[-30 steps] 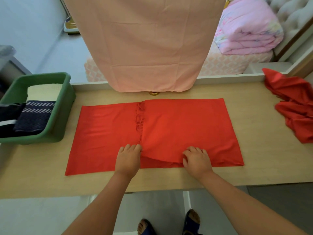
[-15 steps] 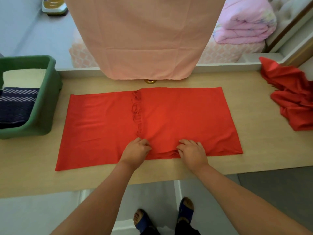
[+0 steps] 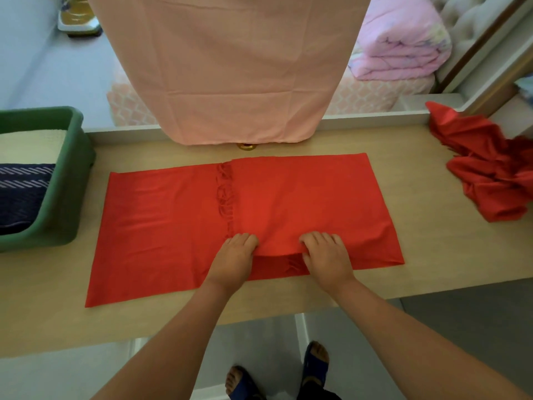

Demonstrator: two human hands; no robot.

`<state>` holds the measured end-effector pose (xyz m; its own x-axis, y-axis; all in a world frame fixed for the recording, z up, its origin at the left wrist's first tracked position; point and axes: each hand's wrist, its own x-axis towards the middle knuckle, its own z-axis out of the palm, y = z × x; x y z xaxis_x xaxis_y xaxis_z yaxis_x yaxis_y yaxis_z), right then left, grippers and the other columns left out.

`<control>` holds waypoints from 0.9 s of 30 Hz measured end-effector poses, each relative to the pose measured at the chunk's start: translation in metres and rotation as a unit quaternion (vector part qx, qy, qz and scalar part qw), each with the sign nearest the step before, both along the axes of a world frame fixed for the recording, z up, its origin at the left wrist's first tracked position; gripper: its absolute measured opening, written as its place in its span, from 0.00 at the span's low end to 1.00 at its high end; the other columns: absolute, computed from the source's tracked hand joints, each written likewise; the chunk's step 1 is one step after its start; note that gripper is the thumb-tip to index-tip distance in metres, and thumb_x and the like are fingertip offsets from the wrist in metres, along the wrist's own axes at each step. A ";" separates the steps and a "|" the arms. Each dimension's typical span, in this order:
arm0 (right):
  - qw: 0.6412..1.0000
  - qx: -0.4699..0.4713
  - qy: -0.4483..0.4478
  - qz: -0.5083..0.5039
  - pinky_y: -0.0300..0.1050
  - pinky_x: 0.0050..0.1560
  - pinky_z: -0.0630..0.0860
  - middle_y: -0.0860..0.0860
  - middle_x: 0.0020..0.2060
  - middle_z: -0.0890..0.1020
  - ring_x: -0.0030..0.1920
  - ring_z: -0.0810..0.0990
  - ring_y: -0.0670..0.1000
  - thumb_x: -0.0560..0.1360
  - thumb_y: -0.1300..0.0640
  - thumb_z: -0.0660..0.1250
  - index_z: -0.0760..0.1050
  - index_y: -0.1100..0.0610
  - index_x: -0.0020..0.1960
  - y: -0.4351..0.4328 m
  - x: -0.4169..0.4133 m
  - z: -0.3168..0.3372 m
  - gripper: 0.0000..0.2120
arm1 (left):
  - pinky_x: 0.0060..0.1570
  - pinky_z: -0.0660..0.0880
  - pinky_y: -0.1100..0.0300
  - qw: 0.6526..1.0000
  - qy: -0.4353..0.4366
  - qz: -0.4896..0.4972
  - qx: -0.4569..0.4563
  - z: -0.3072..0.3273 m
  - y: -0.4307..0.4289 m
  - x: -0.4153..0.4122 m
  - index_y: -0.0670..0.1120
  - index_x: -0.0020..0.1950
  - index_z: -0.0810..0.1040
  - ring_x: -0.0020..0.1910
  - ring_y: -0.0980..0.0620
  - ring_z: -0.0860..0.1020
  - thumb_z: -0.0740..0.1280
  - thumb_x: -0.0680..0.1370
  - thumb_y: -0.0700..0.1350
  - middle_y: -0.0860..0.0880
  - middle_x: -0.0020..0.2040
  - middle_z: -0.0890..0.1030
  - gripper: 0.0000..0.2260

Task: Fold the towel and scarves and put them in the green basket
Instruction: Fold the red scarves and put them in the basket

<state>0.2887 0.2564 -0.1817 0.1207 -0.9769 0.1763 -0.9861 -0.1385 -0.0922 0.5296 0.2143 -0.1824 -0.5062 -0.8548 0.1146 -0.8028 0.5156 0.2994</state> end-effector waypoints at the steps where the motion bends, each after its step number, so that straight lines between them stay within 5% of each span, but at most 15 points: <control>1: 1.000 0.013 0.027 0.002 0.53 0.48 0.72 0.49 0.46 0.80 0.44 0.78 0.55 0.71 0.54 0.55 0.76 0.50 0.53 0.001 -0.006 -0.002 0.15 | 0.39 0.66 0.54 1.000 -0.013 -0.018 -0.002 0.001 0.001 0.003 0.49 0.47 0.74 0.39 0.47 0.74 0.55 0.70 0.42 0.50 0.40 0.75 0.11; 7: 0.985 0.088 0.096 -0.110 0.56 0.51 0.72 0.56 0.54 0.82 0.46 0.80 0.59 0.72 0.59 0.52 0.81 0.52 0.51 0.008 -0.062 -0.006 0.20 | 0.34 0.73 0.55 0.991 -0.105 -0.070 0.044 -0.004 0.008 0.011 0.52 0.42 0.77 0.37 0.49 0.76 0.70 0.66 0.42 0.52 0.38 0.75 0.08; 9: 0.982 0.119 0.107 -0.105 0.56 0.52 0.74 0.56 0.54 0.83 0.46 0.81 0.59 0.72 0.62 0.59 0.83 0.52 0.50 0.009 -0.089 -0.002 0.15 | 0.35 0.73 0.54 0.988 -0.126 -0.057 0.062 -0.005 0.011 0.006 0.52 0.41 0.77 0.38 0.47 0.77 0.65 0.68 0.46 0.52 0.37 0.76 0.04; 13: 0.979 0.157 0.105 -0.079 0.51 0.45 0.79 0.52 0.50 0.85 0.45 0.83 0.57 0.68 0.64 0.71 0.82 0.53 0.46 0.018 -0.137 0.011 0.10 | 0.49 0.71 0.52 0.976 -0.198 0.033 0.088 0.016 0.012 -0.033 0.50 0.45 0.82 0.48 0.44 0.79 0.52 0.74 0.60 0.49 0.45 0.82 0.22; 15: 0.980 0.168 0.099 -0.049 0.50 0.49 0.79 0.52 0.56 0.83 0.51 0.82 0.56 0.72 0.63 0.69 0.82 0.53 0.52 0.025 -0.156 0.016 0.11 | 0.56 0.69 0.51 0.966 -0.238 0.055 0.082 0.024 0.005 -0.062 0.49 0.51 0.82 0.56 0.45 0.77 0.53 0.80 0.58 0.48 0.52 0.81 0.21; 18: 0.977 0.205 0.063 0.012 0.51 0.55 0.76 0.50 0.63 0.78 0.58 0.78 0.56 0.76 0.59 0.63 0.79 0.51 0.60 0.041 -0.186 0.016 0.15 | 0.58 0.72 0.49 0.977 -0.193 0.030 0.086 0.028 -0.004 -0.112 0.47 0.59 0.76 0.61 0.42 0.74 0.60 0.79 0.48 0.45 0.58 0.76 0.12; 21: 0.980 0.198 0.013 -0.022 0.50 0.44 0.76 0.47 0.52 0.80 0.48 0.80 0.54 0.66 0.53 0.60 0.81 0.49 0.50 0.053 -0.210 0.016 0.16 | 0.66 0.68 0.45 0.976 -0.157 -0.028 0.145 0.023 -0.002 -0.161 0.54 0.74 0.65 0.73 0.44 0.62 0.64 0.78 0.50 0.47 0.74 0.63 0.24; 24: 0.987 0.146 -0.027 -0.062 0.48 0.41 0.74 0.47 0.42 0.80 0.42 0.79 0.54 0.65 0.49 0.57 0.80 0.50 0.40 0.046 -0.224 0.013 0.14 | 0.73 0.57 0.40 0.952 -0.211 -0.083 0.205 0.016 0.004 -0.199 0.62 0.78 0.54 0.79 0.45 0.48 0.66 0.77 0.55 0.49 0.80 0.47 0.33; 27: 0.990 0.130 -0.051 -0.030 0.51 0.51 0.77 0.50 0.55 0.82 0.54 0.80 0.54 0.67 0.53 0.64 0.81 0.50 0.52 0.032 -0.227 0.008 0.15 | 0.71 0.58 0.43 0.952 -0.211 -0.114 0.189 0.014 0.011 -0.224 0.62 0.77 0.59 0.77 0.45 0.52 0.65 0.75 0.60 0.48 0.79 0.52 0.31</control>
